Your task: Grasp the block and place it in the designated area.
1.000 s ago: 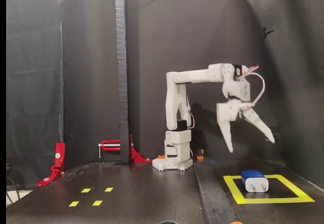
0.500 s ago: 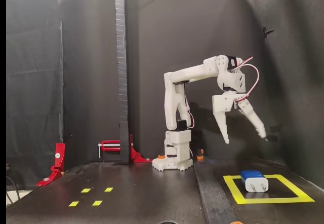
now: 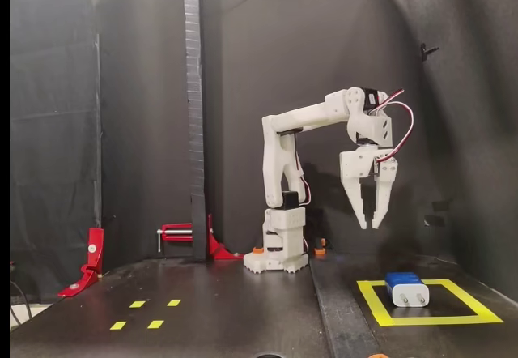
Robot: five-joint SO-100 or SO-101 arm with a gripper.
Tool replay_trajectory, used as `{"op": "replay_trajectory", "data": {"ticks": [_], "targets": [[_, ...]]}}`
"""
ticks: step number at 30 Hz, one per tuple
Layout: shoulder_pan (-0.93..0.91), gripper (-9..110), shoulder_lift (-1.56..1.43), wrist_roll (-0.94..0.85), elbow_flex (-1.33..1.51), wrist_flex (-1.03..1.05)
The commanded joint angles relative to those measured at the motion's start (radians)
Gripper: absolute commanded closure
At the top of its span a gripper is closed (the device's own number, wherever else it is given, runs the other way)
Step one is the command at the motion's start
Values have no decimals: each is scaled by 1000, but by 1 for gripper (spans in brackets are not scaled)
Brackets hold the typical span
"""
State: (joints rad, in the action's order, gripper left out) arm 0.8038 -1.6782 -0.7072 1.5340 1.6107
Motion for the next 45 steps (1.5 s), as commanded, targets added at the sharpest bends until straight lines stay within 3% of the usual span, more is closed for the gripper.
{"op": "replay_trajectory", "data": {"ticks": [1, 6, 23, 32, 45], "targets": [[-3, 101, -15, 12, -43, -11], [-9, 101, -11, 133, -43, -43], [-34, 101, -9, 795, -41, -32], [-123, 101, -9, 815, -43, -57], [-583, 101, 23, 815, -44, -106]]}}
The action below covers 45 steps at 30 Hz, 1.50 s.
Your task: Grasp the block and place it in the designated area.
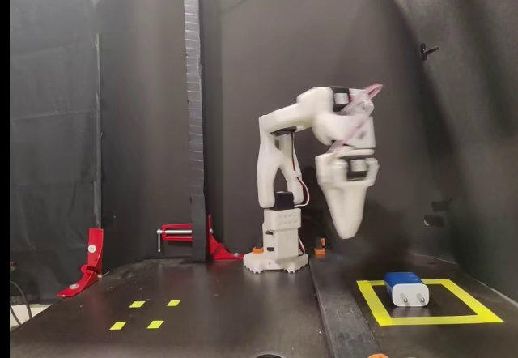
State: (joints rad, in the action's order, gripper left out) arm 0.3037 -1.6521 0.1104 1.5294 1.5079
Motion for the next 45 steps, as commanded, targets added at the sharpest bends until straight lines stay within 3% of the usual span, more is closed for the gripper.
{"op": "replay_trajectory", "data": {"ticks": [1, 10, 19, 34, 45], "targets": [[-120, 101, -2, -11, -38, -3], [-387, 101, 11, -95, -38, -20], [-416, 101, -18, -127, -28, -86], [-364, 101, -502, -135, 497, -690], [-322, 101, -1020, -137, 1045, -1117]]}}
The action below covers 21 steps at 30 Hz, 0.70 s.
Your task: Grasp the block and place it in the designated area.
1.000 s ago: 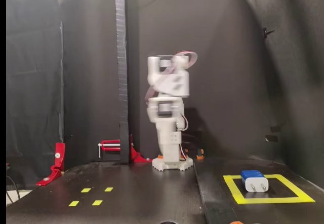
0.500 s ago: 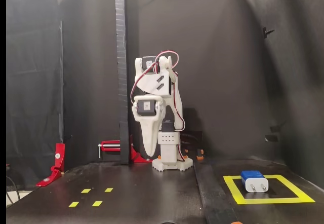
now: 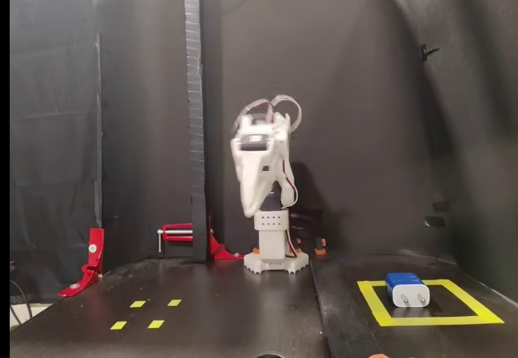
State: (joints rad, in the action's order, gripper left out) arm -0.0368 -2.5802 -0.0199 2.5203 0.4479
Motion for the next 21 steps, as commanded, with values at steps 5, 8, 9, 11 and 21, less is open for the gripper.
{"op": "replay_trajectory", "data": {"ticks": [5, 8, 9, 11, 21], "targets": [[43, 101, -348, -8, 255, -74], [61, 101, -474, -9, 350, -54], [66, 101, -506, -9, 374, -43], [72, 101, -561, -12, 419, -26], [81, 101, -723, -17, 617, 94]]}}
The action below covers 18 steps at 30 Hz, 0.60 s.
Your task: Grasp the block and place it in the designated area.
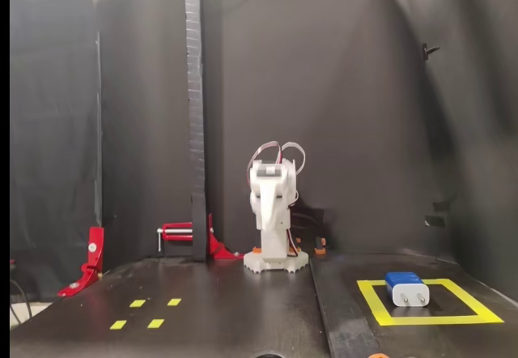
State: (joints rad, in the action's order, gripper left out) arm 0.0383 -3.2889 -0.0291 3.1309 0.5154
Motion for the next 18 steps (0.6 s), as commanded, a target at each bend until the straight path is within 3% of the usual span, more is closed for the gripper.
{"op": "replay_trajectory", "data": {"ticks": [1, 8, 18], "targets": [[5, 101, -14, -8, 6, 52], [8, 101, -15, -32, 9, 250], [6, 101, -15, -25, 9, 256]]}}
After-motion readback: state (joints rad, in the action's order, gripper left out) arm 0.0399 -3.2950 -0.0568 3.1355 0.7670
